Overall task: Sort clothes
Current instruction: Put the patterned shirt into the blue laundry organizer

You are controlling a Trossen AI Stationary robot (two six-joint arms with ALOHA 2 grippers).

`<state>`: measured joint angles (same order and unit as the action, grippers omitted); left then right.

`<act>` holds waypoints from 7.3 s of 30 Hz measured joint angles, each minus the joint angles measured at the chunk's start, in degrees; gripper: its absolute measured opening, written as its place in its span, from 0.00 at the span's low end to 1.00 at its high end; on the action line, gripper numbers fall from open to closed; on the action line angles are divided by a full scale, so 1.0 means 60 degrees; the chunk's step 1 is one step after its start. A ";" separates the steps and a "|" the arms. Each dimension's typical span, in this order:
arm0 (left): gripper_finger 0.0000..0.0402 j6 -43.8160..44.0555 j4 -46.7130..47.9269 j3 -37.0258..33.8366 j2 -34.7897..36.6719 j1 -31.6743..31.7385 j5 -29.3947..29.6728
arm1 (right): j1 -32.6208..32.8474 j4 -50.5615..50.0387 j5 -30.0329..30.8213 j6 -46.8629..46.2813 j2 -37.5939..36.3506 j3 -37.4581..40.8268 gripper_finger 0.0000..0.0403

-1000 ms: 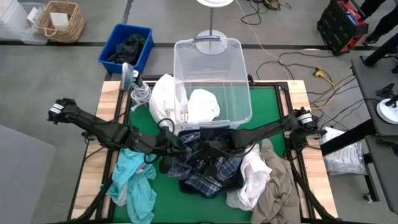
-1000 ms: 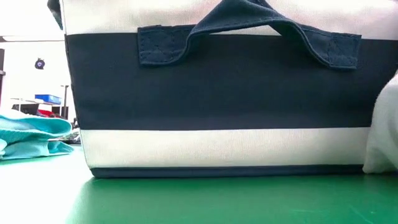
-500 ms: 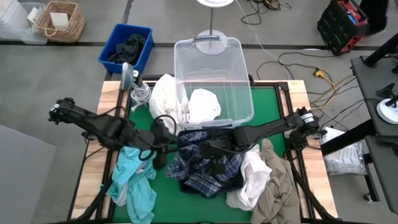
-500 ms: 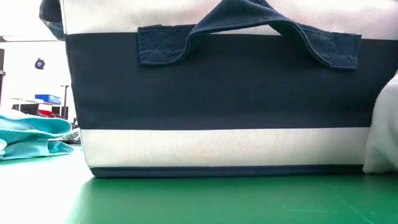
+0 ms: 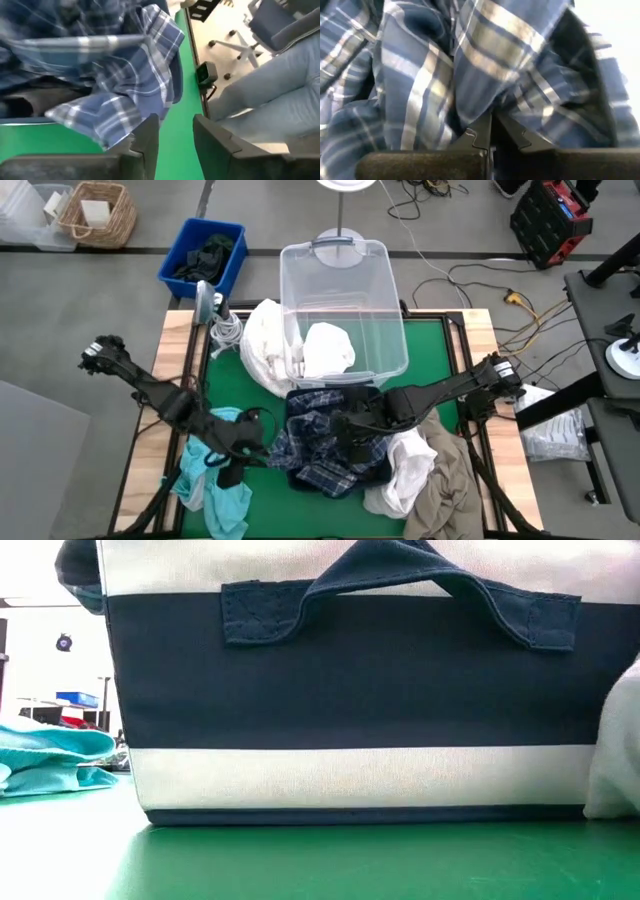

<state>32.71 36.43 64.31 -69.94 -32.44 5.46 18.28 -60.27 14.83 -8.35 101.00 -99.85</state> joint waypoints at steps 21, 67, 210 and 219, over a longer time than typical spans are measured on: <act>0.00 -0.1960 -0.3673 -0.1114 -0.1967 0.1934 0.2327 | 0.0039 0.0204 0.1258 -0.0837 -0.1734 0.0206 0.03; 0.00 -0.2479 -0.1542 -0.0006 -0.3693 0.2873 -0.2280 | 0.0209 0.1742 0.1447 -0.1608 -0.3141 0.2127 0.03; 0.00 -0.2188 -0.3589 -0.0648 -0.4818 0.2209 0.2595 | -0.0149 0.3586 0.3807 -0.2738 -0.1951 0.2062 0.03; 0.00 -0.2515 -0.3628 -0.0664 -0.4996 0.2230 0.2642 | -0.0152 0.3595 0.4061 -0.2788 -0.2721 0.2062 0.03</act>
<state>17.61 14.66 60.33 -99.92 -19.06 21.31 17.37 -38.70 39.20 -25.08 84.67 -87.48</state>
